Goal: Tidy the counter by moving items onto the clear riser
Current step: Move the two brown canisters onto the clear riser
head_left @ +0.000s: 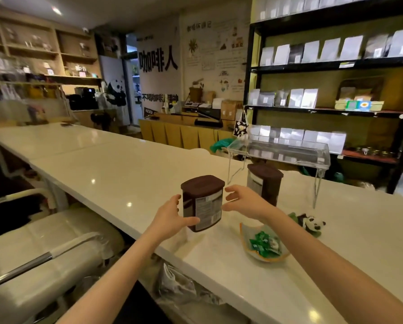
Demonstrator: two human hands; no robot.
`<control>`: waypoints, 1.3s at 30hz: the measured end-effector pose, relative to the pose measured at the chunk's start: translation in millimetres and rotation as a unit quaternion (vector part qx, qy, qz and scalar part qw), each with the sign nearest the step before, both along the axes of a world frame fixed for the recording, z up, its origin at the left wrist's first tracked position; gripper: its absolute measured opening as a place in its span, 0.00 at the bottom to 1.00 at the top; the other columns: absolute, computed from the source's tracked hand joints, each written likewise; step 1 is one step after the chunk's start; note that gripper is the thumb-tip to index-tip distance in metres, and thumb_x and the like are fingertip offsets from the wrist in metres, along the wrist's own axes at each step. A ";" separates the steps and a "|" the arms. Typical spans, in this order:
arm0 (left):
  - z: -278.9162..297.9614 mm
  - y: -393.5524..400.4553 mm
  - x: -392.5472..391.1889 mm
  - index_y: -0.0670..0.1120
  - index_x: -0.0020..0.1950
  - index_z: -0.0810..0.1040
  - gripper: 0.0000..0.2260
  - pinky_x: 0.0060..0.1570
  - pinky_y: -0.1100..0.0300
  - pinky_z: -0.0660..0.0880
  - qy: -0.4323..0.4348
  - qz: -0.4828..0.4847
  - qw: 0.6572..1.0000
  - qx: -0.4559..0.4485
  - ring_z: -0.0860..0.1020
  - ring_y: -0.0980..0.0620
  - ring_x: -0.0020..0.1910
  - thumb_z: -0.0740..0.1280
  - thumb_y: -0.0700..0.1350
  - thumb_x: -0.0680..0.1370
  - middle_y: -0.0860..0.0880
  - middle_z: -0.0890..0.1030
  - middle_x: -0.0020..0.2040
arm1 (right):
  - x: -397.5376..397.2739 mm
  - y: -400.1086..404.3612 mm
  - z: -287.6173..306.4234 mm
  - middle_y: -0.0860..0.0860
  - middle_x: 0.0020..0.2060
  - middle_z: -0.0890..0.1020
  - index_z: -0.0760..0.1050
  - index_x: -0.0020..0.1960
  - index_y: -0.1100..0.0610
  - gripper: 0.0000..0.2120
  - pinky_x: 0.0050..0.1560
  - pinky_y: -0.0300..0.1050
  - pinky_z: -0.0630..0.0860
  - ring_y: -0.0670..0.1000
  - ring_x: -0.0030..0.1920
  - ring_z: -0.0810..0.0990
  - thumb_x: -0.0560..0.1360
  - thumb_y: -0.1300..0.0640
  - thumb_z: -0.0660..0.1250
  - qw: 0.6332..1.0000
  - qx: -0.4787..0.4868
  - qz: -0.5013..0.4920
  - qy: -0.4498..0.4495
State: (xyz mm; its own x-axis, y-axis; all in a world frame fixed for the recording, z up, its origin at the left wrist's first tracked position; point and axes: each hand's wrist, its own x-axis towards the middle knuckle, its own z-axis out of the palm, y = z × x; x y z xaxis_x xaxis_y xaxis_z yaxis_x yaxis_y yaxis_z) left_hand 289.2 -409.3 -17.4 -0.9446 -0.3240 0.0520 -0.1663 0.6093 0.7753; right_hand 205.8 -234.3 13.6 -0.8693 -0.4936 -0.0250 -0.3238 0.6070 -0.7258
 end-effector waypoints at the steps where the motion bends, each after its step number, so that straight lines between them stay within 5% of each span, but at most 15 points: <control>1: -0.4 -3.5 -6.3 0.44 0.73 0.58 0.38 0.64 0.50 0.69 -0.001 -0.009 1.000 0.023 0.69 0.45 0.68 0.74 0.45 0.68 0.44 0.67 0.72 | -5.9 -2.5 -1.1 0.59 0.64 0.73 0.62 0.70 0.59 0.31 0.60 0.49 0.71 0.56 0.61 0.74 0.70 0.57 0.69 1.000 -0.001 0.005 -0.009; 6: -1.8 -17.2 -23.7 0.45 0.68 0.67 0.32 0.60 0.55 0.72 0.006 -0.065 0.994 0.088 0.75 0.49 0.61 0.75 0.38 0.67 0.46 0.75 0.65 | -22.4 -9.3 -6.7 0.58 0.55 0.79 0.68 0.63 0.60 0.23 0.58 0.54 0.75 0.56 0.55 0.77 0.69 0.61 0.68 0.999 -0.015 0.035 -0.030; 13: 0.0 -22.0 -30.3 0.43 0.63 0.74 0.31 0.57 0.48 0.78 0.037 -0.055 0.995 0.070 0.80 0.48 0.54 0.78 0.40 0.62 0.46 0.82 0.56 | -33.9 -12.4 0.8 0.60 0.54 0.81 0.73 0.59 0.61 0.17 0.56 0.55 0.76 0.59 0.55 0.78 0.71 0.61 0.67 0.998 -0.016 0.063 -0.009; 23: 61.3 4.2 -58.1 0.44 0.63 0.74 0.30 0.50 0.55 0.78 0.123 -0.044 0.991 0.021 0.79 0.48 0.54 0.78 0.43 0.63 0.45 0.81 0.59 | -63.3 8.6 56.4 0.55 0.52 0.81 0.73 0.60 0.58 0.18 0.46 0.40 0.77 0.51 0.50 0.80 0.71 0.58 0.67 0.994 -0.097 0.044 0.015; 27: 85.7 13.0 -85.7 0.45 0.63 0.75 0.28 0.43 0.62 0.76 0.162 -0.053 0.985 0.025 0.78 0.51 0.50 0.77 0.45 0.64 0.46 0.82 0.57 | -83.1 17.1 79.7 0.53 0.50 0.79 0.68 0.63 0.58 0.20 0.46 0.41 0.77 0.50 0.48 0.80 0.72 0.58 0.66 0.987 -0.155 -0.006 0.033; 32: 111.2 21.8 -135.3 0.45 0.61 0.77 0.27 0.49 0.55 0.78 0.198 -0.077 0.977 0.025 0.79 0.50 0.53 0.77 0.47 0.63 0.47 0.82 0.57 | -115.9 28.9 105.3 0.48 0.40 0.80 0.73 0.51 0.54 0.06 0.37 0.34 0.78 0.44 0.40 0.80 0.74 0.59 0.64 0.978 -0.194 -0.056 0.062; 39: 137.8 36.3 -219.9 0.45 0.60 0.77 0.26 0.44 0.63 0.75 0.241 -0.112 0.964 -0.022 0.79 0.52 0.52 0.76 0.50 0.64 0.47 0.83 0.56 | -170.6 32.3 129.3 0.53 0.43 0.80 0.73 0.53 0.57 0.08 0.39 0.36 0.79 0.52 0.45 0.80 0.75 0.64 0.60 0.952 -0.260 -0.146 0.071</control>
State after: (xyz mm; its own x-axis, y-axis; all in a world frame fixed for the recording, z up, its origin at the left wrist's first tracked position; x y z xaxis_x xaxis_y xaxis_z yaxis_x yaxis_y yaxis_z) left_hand 69.2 -373.0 120.4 -0.8528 -0.1028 0.5120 0.3467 0.6218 0.7023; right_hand 35.2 -202.0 142.9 -0.9479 -0.1433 0.2845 -0.3133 0.2577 -0.9140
